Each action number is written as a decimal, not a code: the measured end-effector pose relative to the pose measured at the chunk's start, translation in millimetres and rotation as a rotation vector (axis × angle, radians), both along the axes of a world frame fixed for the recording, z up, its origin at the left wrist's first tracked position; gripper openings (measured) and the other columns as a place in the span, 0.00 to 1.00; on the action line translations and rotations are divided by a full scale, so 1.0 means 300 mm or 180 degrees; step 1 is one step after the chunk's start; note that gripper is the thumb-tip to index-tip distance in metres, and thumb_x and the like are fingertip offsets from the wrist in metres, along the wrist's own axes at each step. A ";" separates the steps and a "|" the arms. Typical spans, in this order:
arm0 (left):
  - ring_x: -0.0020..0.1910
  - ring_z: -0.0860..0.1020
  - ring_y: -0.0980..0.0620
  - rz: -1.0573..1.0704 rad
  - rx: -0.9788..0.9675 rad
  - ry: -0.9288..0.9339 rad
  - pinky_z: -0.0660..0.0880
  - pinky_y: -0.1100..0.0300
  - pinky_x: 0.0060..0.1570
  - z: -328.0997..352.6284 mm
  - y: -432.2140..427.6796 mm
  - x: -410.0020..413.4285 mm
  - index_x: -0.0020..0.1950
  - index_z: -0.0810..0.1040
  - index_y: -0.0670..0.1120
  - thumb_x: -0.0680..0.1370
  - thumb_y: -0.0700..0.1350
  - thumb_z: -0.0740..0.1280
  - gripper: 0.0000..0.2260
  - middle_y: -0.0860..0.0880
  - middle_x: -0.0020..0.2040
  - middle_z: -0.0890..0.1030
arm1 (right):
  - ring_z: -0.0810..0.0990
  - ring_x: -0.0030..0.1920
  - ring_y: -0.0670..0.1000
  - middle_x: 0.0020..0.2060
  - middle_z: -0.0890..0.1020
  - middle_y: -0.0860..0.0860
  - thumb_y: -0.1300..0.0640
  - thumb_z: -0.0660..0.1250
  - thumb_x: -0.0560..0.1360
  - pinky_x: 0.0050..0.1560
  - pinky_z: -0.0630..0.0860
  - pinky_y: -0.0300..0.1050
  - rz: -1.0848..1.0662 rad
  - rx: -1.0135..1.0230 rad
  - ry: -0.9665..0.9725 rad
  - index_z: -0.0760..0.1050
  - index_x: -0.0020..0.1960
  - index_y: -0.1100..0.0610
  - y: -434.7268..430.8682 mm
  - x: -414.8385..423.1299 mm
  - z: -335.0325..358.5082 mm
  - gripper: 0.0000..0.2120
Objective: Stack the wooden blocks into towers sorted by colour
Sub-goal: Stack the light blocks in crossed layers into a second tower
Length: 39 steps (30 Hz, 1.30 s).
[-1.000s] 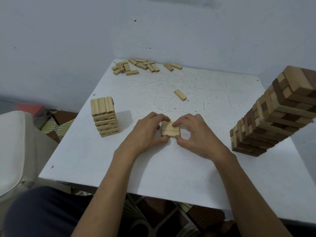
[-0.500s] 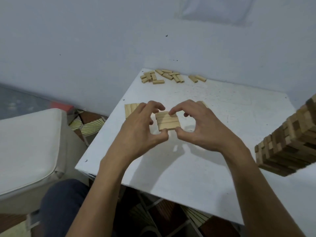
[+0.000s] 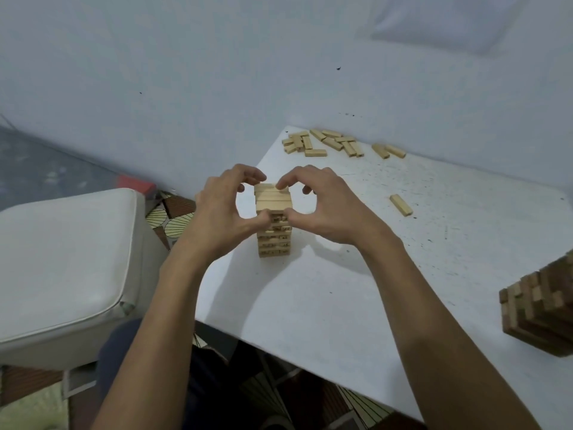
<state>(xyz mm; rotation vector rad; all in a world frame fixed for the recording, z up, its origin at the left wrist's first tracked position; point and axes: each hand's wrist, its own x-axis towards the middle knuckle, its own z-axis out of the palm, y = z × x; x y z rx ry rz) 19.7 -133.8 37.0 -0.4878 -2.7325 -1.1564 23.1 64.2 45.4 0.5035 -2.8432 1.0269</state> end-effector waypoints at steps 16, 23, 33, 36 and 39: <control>0.61 0.70 0.56 0.0009 -0.0066 -0.0155 0.68 0.42 0.63 -0.019 -0.009 0.006 0.63 0.70 0.63 0.66 0.65 0.63 0.26 0.59 0.63 0.73 | 0.68 0.61 0.49 0.64 0.73 0.45 0.51 0.70 0.72 0.58 0.67 0.45 -0.0036 0.0178 -0.0015 0.72 0.64 0.45 0.010 -0.001 -0.013 0.21; 0.60 0.73 0.53 0.0029 0.0456 0.0682 0.72 0.46 0.60 -0.012 0.087 0.069 0.57 0.79 0.52 0.74 0.51 0.68 0.12 0.56 0.58 0.77 | 0.72 0.61 0.47 0.62 0.75 0.43 0.52 0.66 0.76 0.59 0.70 0.44 -0.0596 -0.0104 0.0161 0.74 0.63 0.47 0.125 0.030 -0.055 0.15; 0.51 0.75 0.57 -0.0903 0.0355 0.0237 0.73 0.55 0.55 -0.160 0.455 0.062 0.55 0.80 0.51 0.78 0.47 0.66 0.07 0.54 0.52 0.78 | 0.72 0.61 0.58 0.64 0.75 0.56 0.58 0.60 0.79 0.56 0.73 0.50 -0.1914 0.0919 0.0066 0.74 0.66 0.55 0.396 -0.001 -0.198 0.16; 0.55 0.75 0.53 -0.0815 0.0144 0.0005 0.72 0.51 0.58 -0.223 0.524 -0.014 0.56 0.80 0.51 0.78 0.47 0.65 0.08 0.52 0.54 0.79 | 0.70 0.62 0.58 0.63 0.75 0.56 0.60 0.60 0.79 0.57 0.73 0.52 -0.1920 0.1015 0.0005 0.75 0.65 0.57 0.435 -0.017 -0.237 0.16; 0.56 0.75 0.50 -0.0756 -0.0078 -0.0136 0.72 0.49 0.58 -0.256 0.574 -0.098 0.56 0.80 0.51 0.77 0.46 0.65 0.09 0.50 0.55 0.79 | 0.70 0.61 0.58 0.62 0.75 0.57 0.61 0.59 0.79 0.57 0.73 0.52 -0.1900 0.1023 0.0011 0.75 0.65 0.58 0.463 -0.052 -0.258 0.15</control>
